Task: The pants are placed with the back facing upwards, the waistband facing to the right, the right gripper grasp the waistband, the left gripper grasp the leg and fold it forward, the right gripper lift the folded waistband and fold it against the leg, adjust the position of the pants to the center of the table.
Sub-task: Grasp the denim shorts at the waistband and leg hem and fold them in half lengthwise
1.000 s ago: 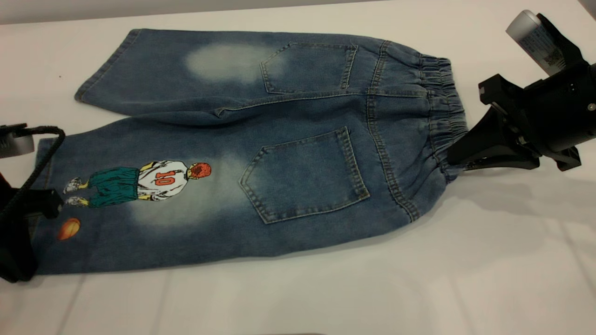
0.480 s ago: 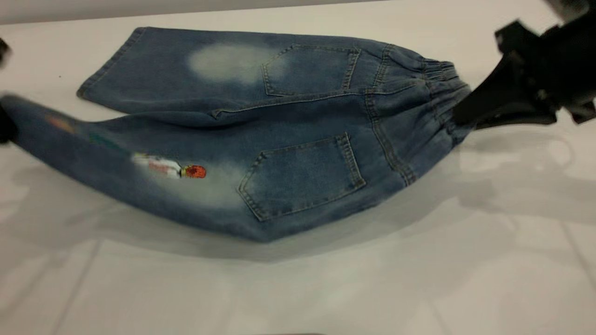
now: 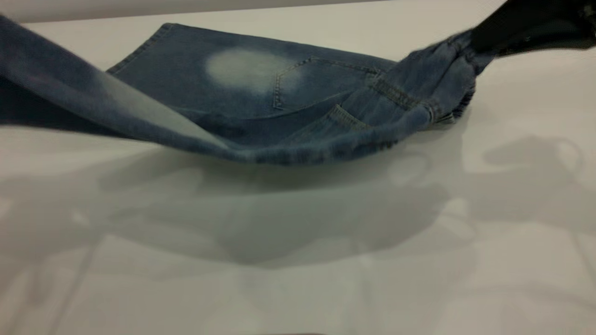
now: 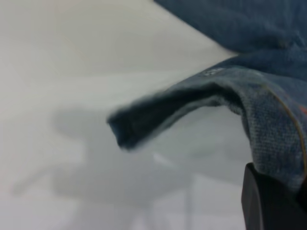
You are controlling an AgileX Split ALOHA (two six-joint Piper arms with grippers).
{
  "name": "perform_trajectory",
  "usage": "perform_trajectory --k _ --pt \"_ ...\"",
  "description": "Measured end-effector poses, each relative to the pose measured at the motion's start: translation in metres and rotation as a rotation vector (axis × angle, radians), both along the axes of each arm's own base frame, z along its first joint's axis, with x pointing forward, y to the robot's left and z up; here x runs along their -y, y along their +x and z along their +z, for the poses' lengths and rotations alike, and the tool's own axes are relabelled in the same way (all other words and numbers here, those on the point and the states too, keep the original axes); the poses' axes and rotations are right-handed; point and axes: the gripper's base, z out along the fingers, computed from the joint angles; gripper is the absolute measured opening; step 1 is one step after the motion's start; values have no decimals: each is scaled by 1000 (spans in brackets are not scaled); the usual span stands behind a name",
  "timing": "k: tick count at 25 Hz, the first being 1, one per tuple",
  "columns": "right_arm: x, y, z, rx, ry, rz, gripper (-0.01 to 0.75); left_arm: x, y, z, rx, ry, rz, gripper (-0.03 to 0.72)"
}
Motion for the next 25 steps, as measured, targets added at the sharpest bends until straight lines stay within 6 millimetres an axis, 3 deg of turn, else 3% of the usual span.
perform_trajectory --k 7,13,20,25 --pt "7 10 -6 25 -46 -118 34 -1 43 -16 70 6 29 35" --pt "11 23 -15 89 -38 -194 34 27 95 -46 107 42 -55 35" --pt "14 43 -44 68 -68 -210 34 57 142 -71 177 94 -135 35" --pt "15 64 -66 34 -82 -216 34 58 162 -90 216 146 -153 35"
